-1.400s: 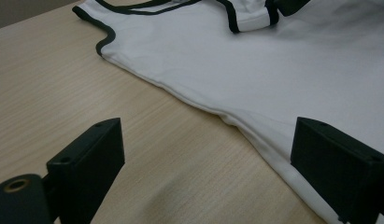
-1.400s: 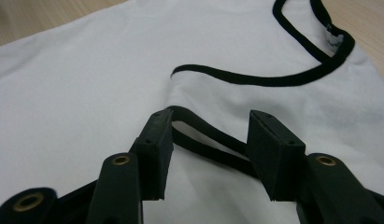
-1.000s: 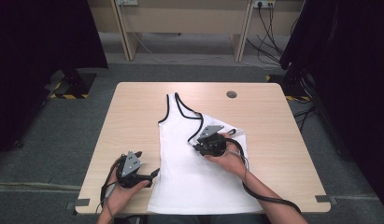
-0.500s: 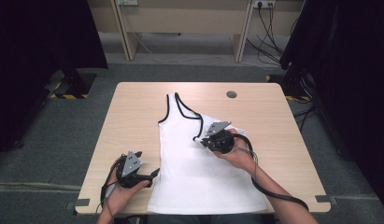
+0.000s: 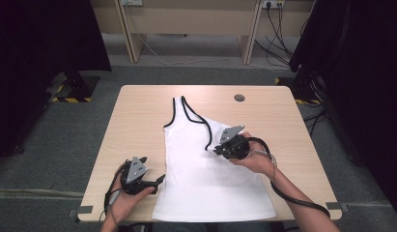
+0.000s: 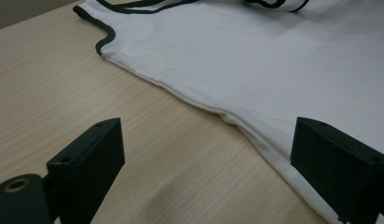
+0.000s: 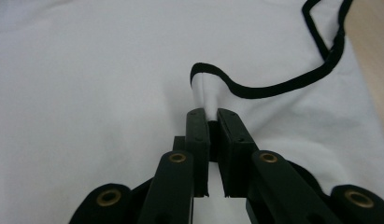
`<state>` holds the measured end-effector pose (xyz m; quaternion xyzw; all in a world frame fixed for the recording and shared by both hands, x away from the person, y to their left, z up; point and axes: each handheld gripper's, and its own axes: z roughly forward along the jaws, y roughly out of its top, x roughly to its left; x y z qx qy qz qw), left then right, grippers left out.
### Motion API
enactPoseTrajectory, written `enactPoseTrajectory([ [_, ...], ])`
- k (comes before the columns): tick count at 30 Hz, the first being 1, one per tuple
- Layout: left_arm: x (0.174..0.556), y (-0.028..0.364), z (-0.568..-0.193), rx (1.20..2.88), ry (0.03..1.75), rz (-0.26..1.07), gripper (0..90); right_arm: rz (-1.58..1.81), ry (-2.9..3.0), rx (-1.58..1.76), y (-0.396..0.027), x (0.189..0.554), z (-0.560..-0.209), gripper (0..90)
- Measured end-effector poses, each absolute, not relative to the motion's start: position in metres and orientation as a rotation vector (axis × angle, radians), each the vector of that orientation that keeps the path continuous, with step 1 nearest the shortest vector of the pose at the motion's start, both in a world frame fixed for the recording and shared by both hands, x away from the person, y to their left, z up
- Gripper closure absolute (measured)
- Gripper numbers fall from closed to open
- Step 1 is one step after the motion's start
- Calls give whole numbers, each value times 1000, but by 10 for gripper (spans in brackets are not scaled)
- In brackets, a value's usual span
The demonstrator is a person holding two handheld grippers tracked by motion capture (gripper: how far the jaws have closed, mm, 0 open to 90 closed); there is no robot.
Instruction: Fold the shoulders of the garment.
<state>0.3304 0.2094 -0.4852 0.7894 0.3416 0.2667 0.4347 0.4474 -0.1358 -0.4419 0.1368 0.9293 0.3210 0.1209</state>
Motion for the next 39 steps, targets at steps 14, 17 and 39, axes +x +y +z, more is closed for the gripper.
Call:
enactPoseTrajectory([
  [14,330,209,-485,1964,849,666,93,830,2448,855,-200,488,-448,640],
  [17,330,209,-485,1969,849,667,93,821,2446,841,-208,487,-453,622],
  [39,330,209,-485,1974,847,666,94,718,2381,883,-221,499,-460,794],
])
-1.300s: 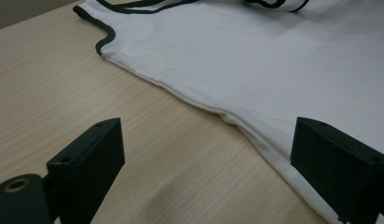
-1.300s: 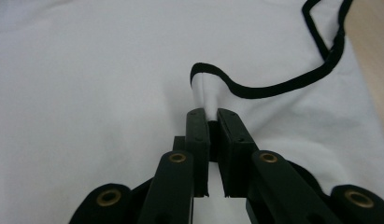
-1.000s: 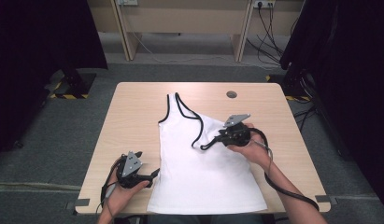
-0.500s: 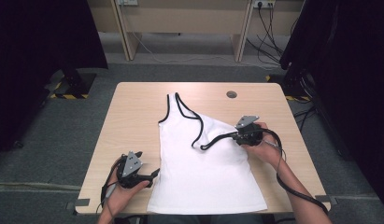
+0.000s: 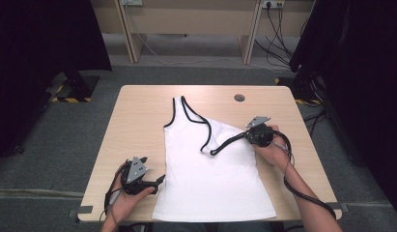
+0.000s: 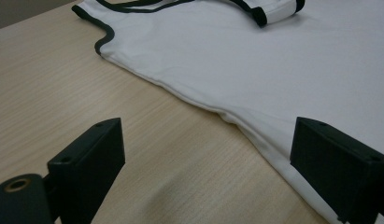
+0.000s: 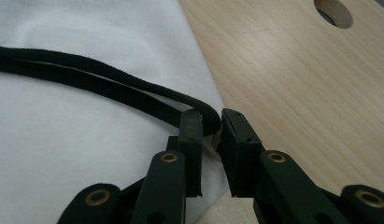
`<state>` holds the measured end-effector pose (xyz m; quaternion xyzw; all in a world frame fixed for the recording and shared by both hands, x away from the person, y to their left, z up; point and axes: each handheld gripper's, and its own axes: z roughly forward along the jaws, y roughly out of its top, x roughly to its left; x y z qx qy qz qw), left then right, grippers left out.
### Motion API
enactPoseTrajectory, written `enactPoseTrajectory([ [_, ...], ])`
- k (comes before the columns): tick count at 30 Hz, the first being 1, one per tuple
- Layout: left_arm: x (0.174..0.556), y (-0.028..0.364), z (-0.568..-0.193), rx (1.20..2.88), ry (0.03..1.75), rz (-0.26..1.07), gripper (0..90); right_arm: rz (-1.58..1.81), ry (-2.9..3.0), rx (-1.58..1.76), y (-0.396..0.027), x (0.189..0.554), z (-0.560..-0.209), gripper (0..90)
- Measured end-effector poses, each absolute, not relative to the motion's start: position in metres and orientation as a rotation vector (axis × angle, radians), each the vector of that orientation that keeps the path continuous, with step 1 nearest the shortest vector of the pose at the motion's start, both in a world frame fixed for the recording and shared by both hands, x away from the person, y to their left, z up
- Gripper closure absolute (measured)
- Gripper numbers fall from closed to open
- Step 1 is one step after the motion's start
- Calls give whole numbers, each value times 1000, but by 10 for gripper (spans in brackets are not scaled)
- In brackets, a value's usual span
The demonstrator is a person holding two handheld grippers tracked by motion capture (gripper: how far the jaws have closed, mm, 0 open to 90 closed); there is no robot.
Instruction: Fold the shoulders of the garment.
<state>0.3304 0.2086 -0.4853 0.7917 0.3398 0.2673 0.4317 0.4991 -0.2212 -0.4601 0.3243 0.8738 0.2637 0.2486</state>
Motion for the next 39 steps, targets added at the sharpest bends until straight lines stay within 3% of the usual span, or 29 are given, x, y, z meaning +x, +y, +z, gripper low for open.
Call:
enactPoseTrajectory([
  [11,330,208,-485,1976,846,668,94,714,2313,958,-228,505,-461,794],
  [20,330,208,-485,1978,843,671,94,797,2273,954,-226,497,-448,667],
  [39,330,208,-485,1979,843,670,96,725,2289,1015,-227,511,-466,698],
])
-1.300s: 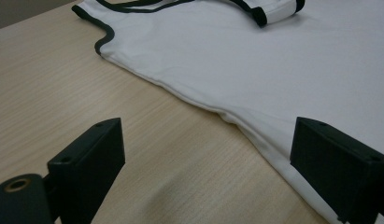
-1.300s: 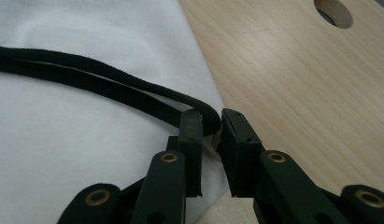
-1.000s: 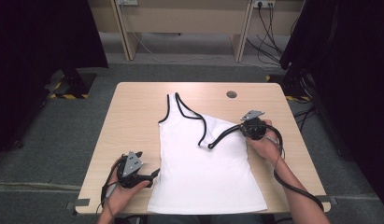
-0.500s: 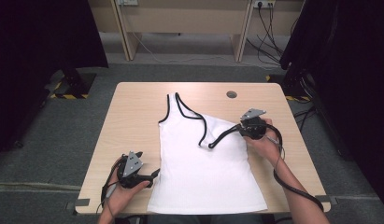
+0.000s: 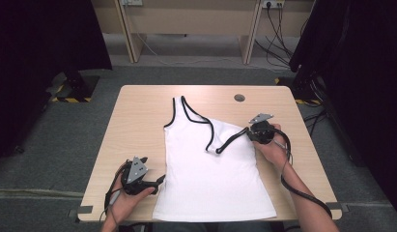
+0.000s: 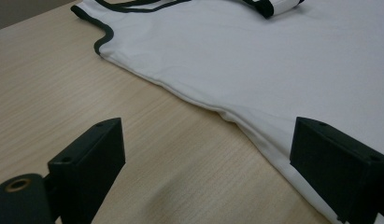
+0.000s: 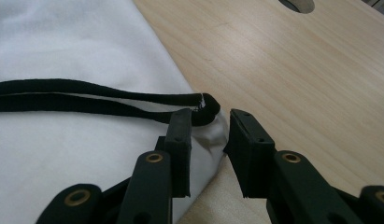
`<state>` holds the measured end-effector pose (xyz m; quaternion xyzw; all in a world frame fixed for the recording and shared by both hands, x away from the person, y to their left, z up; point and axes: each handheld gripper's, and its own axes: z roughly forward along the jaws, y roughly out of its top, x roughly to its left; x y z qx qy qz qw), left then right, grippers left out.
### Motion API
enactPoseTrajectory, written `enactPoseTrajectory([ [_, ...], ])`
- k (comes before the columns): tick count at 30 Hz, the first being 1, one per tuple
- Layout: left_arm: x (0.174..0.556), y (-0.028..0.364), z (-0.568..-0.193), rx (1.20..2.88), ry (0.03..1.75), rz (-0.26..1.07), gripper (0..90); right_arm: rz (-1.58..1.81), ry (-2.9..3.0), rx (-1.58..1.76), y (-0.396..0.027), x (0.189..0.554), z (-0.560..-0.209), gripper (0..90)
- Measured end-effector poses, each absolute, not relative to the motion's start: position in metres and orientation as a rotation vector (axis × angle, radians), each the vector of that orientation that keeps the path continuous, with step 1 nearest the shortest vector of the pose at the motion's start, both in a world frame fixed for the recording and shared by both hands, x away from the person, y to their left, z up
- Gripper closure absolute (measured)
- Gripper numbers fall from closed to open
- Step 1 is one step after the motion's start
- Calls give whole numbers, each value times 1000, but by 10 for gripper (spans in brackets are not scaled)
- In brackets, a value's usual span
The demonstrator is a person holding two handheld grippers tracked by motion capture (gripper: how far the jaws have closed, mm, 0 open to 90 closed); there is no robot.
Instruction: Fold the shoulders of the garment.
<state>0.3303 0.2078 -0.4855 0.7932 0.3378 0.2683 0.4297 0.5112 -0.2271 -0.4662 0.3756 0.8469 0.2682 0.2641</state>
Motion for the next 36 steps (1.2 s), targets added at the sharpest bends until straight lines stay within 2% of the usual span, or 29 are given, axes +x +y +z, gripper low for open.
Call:
enactPoseTrajectory([
  [13,330,207,-486,1980,839,673,97,927,2262,1006,-210,505,-442,616],
  [26,330,207,-486,1984,841,671,97,893,2327,1091,-207,518,-466,612],
  [36,330,212,-485,1940,853,664,99,959,2332,1057,-204,500,-450,491],
])
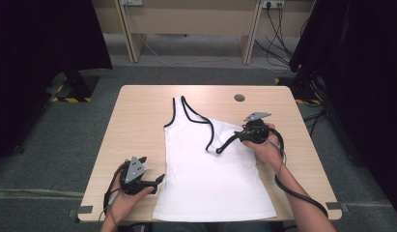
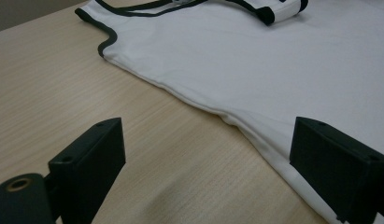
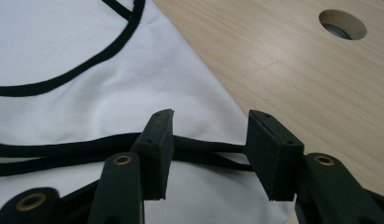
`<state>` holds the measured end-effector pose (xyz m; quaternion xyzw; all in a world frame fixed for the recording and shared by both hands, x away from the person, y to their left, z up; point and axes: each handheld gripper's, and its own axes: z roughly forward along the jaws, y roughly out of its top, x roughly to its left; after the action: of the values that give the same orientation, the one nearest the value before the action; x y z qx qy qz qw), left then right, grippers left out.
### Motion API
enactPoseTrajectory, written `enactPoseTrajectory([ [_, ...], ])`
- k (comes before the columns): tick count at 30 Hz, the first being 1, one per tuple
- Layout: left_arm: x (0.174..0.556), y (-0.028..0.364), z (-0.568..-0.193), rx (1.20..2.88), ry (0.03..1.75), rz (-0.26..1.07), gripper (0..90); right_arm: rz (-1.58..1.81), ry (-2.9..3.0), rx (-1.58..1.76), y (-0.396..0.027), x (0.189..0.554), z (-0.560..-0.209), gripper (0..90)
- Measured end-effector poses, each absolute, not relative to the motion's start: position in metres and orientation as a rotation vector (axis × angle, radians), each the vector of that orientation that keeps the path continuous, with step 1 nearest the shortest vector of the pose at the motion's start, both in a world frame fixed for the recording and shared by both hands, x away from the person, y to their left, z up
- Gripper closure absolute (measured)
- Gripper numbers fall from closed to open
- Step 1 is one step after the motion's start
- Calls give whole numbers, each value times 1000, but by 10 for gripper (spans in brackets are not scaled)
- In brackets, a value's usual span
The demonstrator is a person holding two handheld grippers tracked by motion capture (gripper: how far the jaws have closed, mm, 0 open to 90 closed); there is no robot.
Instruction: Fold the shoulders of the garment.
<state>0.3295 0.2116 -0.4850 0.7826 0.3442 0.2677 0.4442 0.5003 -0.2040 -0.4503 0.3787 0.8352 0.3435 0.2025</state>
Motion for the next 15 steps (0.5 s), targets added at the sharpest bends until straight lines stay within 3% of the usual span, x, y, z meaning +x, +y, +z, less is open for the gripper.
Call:
enactPoseTrajectory([
  [15,340,210,-475,1923,843,666,99,970,2380,1058,-221,464,-446,382],
])
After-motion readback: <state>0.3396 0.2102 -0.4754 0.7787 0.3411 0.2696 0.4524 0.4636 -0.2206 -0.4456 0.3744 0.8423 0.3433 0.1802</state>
